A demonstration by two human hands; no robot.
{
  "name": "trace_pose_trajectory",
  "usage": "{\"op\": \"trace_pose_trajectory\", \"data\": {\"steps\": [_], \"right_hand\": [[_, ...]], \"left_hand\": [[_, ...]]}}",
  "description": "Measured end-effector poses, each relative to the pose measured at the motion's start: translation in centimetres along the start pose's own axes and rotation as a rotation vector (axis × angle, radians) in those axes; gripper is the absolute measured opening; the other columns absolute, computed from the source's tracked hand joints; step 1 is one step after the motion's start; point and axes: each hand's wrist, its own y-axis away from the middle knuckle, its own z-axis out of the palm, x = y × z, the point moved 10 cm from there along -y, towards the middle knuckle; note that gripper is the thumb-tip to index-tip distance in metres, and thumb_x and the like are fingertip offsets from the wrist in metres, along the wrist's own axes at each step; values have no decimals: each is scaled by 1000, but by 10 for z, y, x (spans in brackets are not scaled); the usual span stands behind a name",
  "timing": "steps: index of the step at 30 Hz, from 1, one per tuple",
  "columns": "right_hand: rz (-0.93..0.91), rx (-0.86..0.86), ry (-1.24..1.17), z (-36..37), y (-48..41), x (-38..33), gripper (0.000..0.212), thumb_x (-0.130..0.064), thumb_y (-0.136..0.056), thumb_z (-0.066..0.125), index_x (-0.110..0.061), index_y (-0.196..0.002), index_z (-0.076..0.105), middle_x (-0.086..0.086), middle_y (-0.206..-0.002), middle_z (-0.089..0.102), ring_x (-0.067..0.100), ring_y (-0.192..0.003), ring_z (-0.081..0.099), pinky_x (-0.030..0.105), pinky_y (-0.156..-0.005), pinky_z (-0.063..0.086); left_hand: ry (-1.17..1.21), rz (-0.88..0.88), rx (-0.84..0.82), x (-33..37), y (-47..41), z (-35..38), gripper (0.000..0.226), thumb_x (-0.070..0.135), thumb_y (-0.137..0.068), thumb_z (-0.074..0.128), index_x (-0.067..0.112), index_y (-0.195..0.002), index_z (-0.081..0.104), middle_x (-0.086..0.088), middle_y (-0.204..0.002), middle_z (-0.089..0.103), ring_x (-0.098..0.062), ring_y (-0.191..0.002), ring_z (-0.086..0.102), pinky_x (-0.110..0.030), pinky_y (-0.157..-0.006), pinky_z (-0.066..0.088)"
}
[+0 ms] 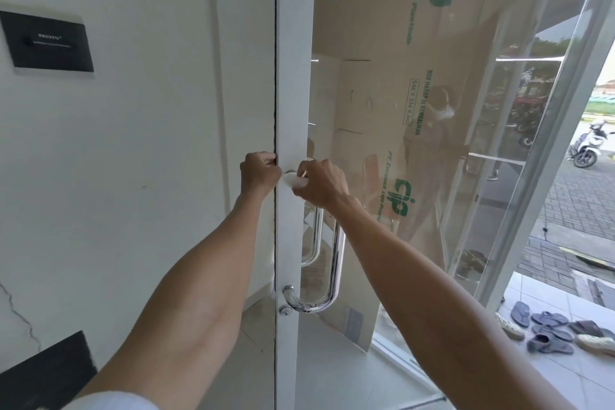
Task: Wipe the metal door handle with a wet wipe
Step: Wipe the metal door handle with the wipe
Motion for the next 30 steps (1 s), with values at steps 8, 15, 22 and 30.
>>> {"op": "trace_pose_trajectory", "data": {"steps": [8,15,22,30], "right_hand": [[-8,16,180,19,-11,-27,11,-7,-81,59,-12,-89,65,13,-86,68,36,-84,66,33,-64,44],[-195,64,208,15,4,-17,23,-25,-86,58,-28,-105,71,8,-88,72,32,-88,66,31,-63,35],[-261,132,180,0,15,-1,34,-39,-84,64,-37,-118,66,4,-89,74,29,-86,68,31,-63,43],[-153,53,224,16,0,-27,26,-7,-85,53,-15,-107,63,14,-85,69,36,-82,66,36,-65,44]], "left_hand": [[-46,-1,-58,-2,-7,-2,36,15,-81,73,3,-114,69,-11,-115,71,-22,-106,68,-18,-87,44],[-120,-15,13,1,-9,-2,12,3,-76,69,6,-87,74,-17,-86,69,-29,-85,65,-18,-84,41],[-126,-16,96,6,-9,-3,10,9,-73,74,13,-82,75,-22,-79,66,-33,-79,60,-22,-82,47],[-105,-60,113,7,-9,-7,26,17,-74,77,3,-96,76,-13,-97,75,-26,-93,69,-25,-86,52]]}}
